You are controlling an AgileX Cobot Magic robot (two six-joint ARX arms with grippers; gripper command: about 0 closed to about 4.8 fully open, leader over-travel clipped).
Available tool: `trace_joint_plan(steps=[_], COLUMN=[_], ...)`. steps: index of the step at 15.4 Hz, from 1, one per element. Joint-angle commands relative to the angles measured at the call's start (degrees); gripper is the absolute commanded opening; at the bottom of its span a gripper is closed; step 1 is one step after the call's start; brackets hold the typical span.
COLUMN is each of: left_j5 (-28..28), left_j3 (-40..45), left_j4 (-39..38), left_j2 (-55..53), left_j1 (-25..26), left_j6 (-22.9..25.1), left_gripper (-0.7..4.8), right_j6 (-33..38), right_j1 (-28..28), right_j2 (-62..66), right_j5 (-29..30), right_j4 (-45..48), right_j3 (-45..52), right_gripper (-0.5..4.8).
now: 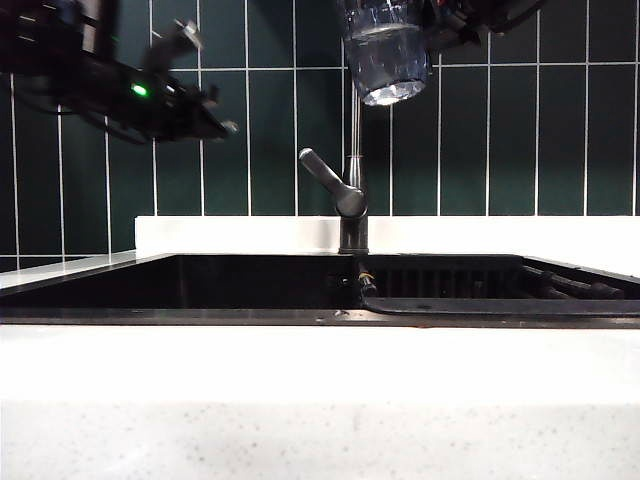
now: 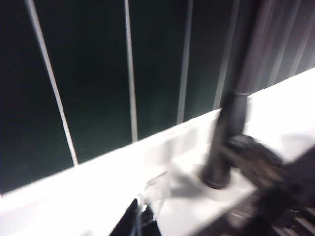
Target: Pick up the mug next to the sink, go to the faucet to get some water, pour the water into the sink, and finally put the mug back to its place.
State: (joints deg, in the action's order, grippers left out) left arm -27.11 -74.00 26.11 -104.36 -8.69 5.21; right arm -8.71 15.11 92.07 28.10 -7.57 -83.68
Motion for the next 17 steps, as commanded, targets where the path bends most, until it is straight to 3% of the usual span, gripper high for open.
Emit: trace_joint_plan(steps=[1,4,9,12,17], left_j5=[0.33,2.56,4.61,4.48,3.72], left_j3=[10.34,23.15,34.60,40.22,41.00], left_j4=[6.95,10.23,9.97,9.07,5.46], left_j2=[7.56,20.70,33.99,41.40,44.09], left_j1=[-1.31,-5.66,-9.73,-12.11,-14.29], left_j6=[-2.25,-2.25,-3.78,-4.61,-4.66], left_gripper=[-0.05,-0.05,-0.05,-0.05,-0.05], right_j6=[-0.55,1.38,3.63,-4.76,-23.65], right_j1=[0.04,-0.42,-0.72,-0.44,1.03], right_j2=[-1.95,-9.75,-16.37,-16.98,-17.55], right_j5=[0.15,-3.89,-14.49,-22.27,-32.13], right_j4=[3.21,16.59,25.31,21.70,17.84], right_j3=[3.04,19.43,33.64,35.95,35.85], right_gripper=[-0.05,-0.05,-0.05,-0.05,-0.05])
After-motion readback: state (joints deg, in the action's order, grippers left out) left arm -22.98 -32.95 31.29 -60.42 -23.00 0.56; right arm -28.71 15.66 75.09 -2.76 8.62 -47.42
